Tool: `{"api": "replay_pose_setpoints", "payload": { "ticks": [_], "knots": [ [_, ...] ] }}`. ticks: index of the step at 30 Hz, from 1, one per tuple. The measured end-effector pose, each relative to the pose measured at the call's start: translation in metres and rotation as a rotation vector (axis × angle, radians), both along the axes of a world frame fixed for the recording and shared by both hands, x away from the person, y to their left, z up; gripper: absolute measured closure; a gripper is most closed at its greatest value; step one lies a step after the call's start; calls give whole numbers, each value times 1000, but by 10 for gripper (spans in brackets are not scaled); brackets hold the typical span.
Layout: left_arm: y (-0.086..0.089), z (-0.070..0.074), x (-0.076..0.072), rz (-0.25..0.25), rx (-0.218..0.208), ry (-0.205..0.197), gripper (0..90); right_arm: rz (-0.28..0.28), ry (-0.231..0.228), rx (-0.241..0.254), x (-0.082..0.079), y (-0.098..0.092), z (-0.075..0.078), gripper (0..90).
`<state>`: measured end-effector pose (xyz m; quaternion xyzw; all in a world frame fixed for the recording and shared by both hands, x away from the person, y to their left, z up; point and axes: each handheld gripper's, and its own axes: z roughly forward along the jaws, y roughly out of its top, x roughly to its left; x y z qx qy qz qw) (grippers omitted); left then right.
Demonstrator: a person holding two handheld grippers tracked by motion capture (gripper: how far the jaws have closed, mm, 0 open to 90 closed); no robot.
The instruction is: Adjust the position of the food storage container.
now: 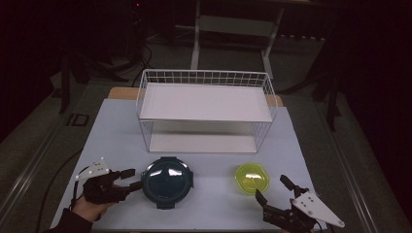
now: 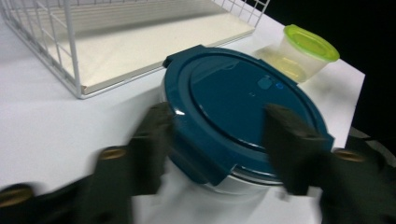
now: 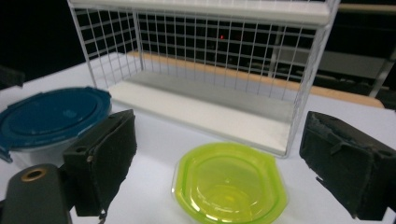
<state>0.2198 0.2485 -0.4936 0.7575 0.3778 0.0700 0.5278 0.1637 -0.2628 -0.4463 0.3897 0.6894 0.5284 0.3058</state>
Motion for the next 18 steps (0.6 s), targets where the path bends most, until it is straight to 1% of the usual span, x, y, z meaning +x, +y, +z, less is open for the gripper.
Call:
{"api": "replay_pose_setpoints", "payload": {
  "ticks": [1,2,4,5,7,8,11,13,15,17,18],
  "knots": [
    [0,0,0,-11,-10,0,284,-3,4,-8,1,2,-1,106],
    [0,1,0,-6,-7,0,201,-3,10,-17,1,4,-2,106],
    [1,2,0,6,-9,-6,147,1,15,-20,1,6,-2,106],
    [1,3,0,16,-12,-1,125,-1,13,-19,1,8,-3,106],
    [3,3,2,38,-27,2,30,-6,19,-10,1,10,-3,106],
    [5,4,3,50,-37,3,5,-3,24,-3,1,11,-4,106],
    [7,4,5,74,-44,6,5,21,38,-6,2,16,-4,106],
    [7,5,6,68,-50,10,5,24,45,-16,2,20,-4,106],
    [6,6,7,60,-40,12,5,44,47,-21,3,25,-3,106],
    [6,7,7,55,-46,15,5,46,44,-31,4,28,-2,106],
    [6,9,8,50,-45,23,5,46,37,-39,5,31,-2,106]
  ]
}}
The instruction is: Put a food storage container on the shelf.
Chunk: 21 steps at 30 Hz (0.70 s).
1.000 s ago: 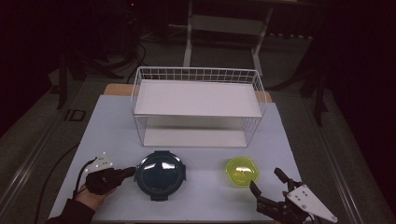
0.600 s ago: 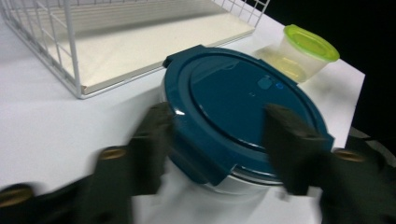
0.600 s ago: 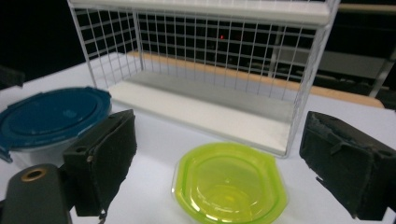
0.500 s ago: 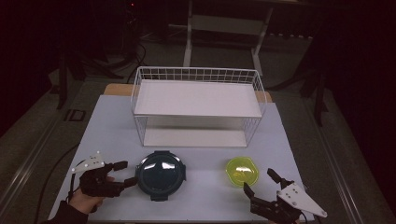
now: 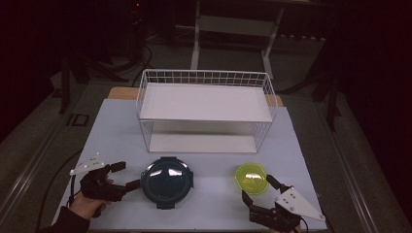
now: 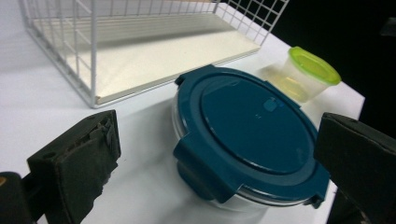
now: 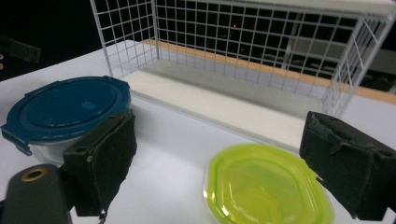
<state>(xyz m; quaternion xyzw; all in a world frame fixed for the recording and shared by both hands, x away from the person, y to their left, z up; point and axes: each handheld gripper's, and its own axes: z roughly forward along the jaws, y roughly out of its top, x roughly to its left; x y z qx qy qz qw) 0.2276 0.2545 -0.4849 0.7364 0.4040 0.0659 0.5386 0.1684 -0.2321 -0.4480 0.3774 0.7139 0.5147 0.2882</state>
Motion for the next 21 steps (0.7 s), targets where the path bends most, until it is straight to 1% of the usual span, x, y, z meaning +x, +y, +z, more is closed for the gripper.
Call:
{"api": "replay_pose_setpoints", "payload": {
  "ticks": [1,2,4,5,6,7,9,10,11,13,14,16,18,19,20,21],
  "knots": [
    [0,3,0,-8,-8,2,5,1,-9,1,1,3,1,106],
    [0,5,1,-16,-4,8,5,19,-12,-3,4,9,3,106],
    [-1,7,1,-21,12,2,7,36,-10,-11,7,15,5,107],
    [-1,7,1,-21,12,2,10,36,-10,-11,7,15,5,107],
    [-2,8,3,-21,13,15,10,48,-7,-5,9,19,6,122],
    [-2,9,4,-16,19,22,10,48,-7,-11,13,27,9,136],
    [-2,9,6,-8,37,28,13,63,-11,4,18,34,12,141],
    [-2,9,7,0,48,40,18,83,0,21,21,37,14,151],
    [-3,9,8,10,50,60,18,103,19,38,25,41,16,166],
    [-2,8,11,22,8,115,18,146,89,66,32,48,18,172],
    [-3,8,12,22,0,130,19,161,122,72,36,52,18,171],
    [-5,7,14,14,-6,167,20,191,156,83,41,59,17,169],
    [-7,7,16,1,-25,190,20,223,199,106,48,67,14,160],
    [-7,7,16,1,-25,190,20,238,229,125,51,70,13,160],
    [-7,6,19,1,-42,220,21,252,266,142,55,73,11,154],
    [-7,5,21,-6,-52,235,21,258,311,156,59,76,9,130]
  ]
}}
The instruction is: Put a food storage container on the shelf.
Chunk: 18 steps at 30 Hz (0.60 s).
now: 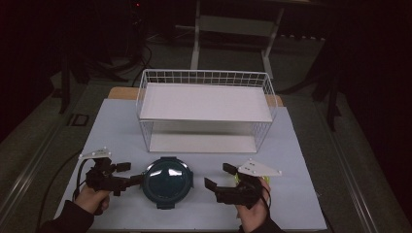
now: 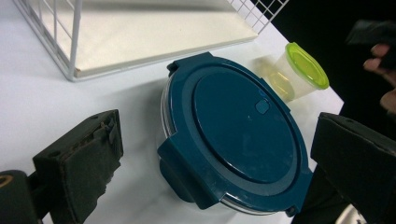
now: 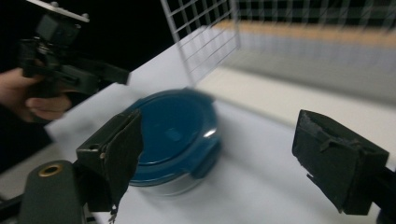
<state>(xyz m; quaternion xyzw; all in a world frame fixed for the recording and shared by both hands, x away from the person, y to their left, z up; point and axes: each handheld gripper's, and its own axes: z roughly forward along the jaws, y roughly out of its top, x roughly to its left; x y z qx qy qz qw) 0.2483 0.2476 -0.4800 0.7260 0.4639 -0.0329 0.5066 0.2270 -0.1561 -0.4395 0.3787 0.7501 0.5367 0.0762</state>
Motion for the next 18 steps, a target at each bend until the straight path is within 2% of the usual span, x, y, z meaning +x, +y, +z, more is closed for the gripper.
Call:
{"api": "replay_pose_setpoints", "payload": {
  "ticks": [4,6,9,11,14,17,18],
  "knots": [
    [-1,-4,3,6,-4,57,21,49,131,13,13,13,-12,113],
    [0,-8,5,11,-8,90,21,78,194,23,20,18,-18,135],
    [0,-12,6,20,-3,117,27,103,270,29,29,24,-26,152],
    [1,-14,6,24,9,132,35,108,298,30,34,26,-32,188],
    [1,-16,7,28,3,167,54,104,346,39,40,29,-39,188],
    [3,-19,8,39,-26,213,106,97,383,43,45,32,-46,195],
    [4,-21,10,48,-24,235,130,94,398,44,46,33,-48,203]
  ]
}}
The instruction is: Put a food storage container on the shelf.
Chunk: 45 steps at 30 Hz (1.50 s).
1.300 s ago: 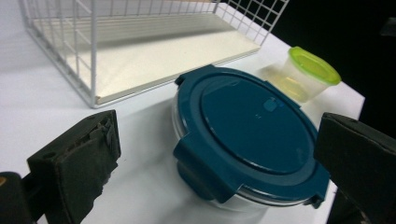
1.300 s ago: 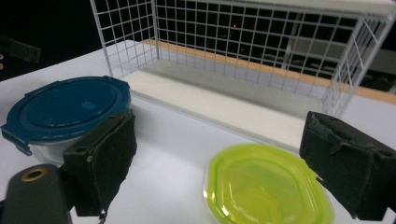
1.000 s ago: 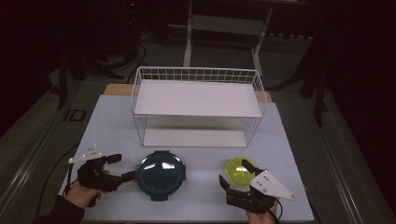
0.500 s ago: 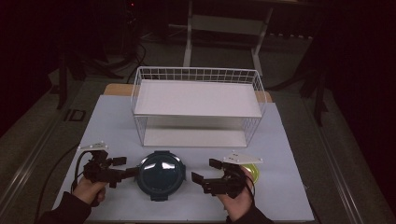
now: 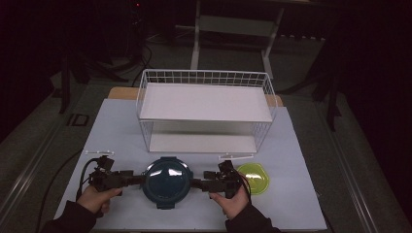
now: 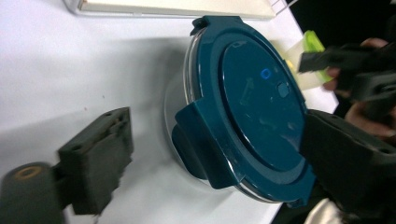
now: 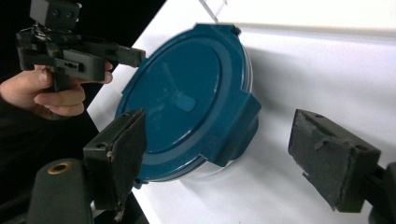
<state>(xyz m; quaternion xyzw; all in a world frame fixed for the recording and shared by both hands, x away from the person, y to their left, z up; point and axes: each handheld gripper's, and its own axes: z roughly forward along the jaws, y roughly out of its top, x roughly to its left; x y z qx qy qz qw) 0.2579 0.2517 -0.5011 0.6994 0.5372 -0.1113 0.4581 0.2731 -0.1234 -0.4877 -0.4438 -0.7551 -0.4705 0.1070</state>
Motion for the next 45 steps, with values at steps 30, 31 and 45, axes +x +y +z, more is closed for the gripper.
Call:
{"api": "replay_pose_setpoints", "payload": {
  "ticks": [30,31,45],
  "knots": [
    [4,-26,11,-15,-173,224,523,-59,318,88,14,12,-33,485],
    [4,-26,11,-15,-177,228,525,-67,356,103,15,11,-34,493],
    [-1,-21,4,6,-169,189,538,-70,405,138,11,9,-34,538]
  ]
}}
